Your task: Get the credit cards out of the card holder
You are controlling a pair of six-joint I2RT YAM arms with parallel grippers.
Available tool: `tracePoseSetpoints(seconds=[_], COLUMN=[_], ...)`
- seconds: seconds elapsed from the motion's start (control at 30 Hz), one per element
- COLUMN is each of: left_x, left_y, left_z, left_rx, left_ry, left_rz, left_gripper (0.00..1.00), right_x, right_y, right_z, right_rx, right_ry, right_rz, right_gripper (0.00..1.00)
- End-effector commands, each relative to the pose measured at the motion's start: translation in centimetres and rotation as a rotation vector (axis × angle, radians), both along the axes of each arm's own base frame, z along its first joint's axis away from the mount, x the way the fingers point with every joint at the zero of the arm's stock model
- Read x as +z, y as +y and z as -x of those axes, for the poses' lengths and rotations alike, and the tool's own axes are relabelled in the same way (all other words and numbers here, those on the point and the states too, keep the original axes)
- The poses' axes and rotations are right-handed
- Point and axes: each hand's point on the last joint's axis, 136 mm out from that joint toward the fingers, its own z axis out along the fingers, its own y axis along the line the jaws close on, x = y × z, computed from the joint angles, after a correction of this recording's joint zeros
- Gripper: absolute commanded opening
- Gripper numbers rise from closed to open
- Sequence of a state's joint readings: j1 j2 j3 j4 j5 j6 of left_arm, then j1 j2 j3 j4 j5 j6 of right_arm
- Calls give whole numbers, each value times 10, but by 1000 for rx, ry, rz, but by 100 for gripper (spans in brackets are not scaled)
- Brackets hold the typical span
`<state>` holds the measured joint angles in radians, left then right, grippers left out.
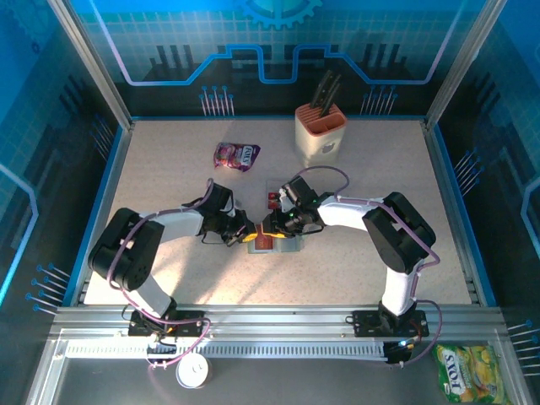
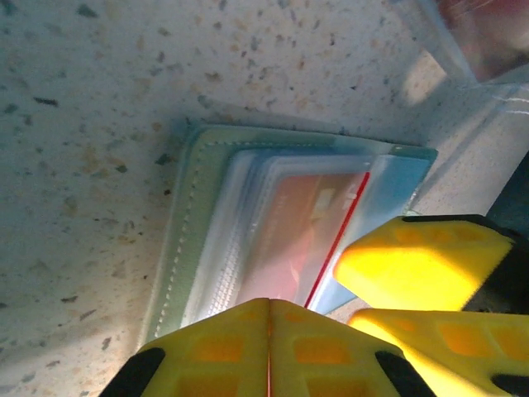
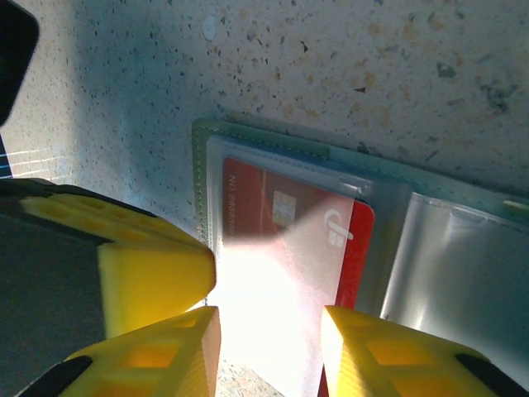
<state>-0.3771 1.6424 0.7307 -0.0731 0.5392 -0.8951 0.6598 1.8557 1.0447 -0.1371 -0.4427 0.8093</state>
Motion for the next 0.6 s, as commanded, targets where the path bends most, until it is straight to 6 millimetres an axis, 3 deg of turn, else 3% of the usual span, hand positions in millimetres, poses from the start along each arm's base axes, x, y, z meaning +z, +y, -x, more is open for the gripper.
tracePoseSetpoints(seconds=[0.0,0.57], left_x=[-7,-17], left_y=[1,8], left_z=[4,10], left_rx=[-8,-20], left_ry=[26,47], left_rz=[-18,-70], left_gripper=[8,6], right_x=[-1,-17], right_y=[-3,-15], right_z=[3,9], right_rx=[-8,-13], right_ry=[21,38], right_rz=[-17,55], right_gripper=[38,38])
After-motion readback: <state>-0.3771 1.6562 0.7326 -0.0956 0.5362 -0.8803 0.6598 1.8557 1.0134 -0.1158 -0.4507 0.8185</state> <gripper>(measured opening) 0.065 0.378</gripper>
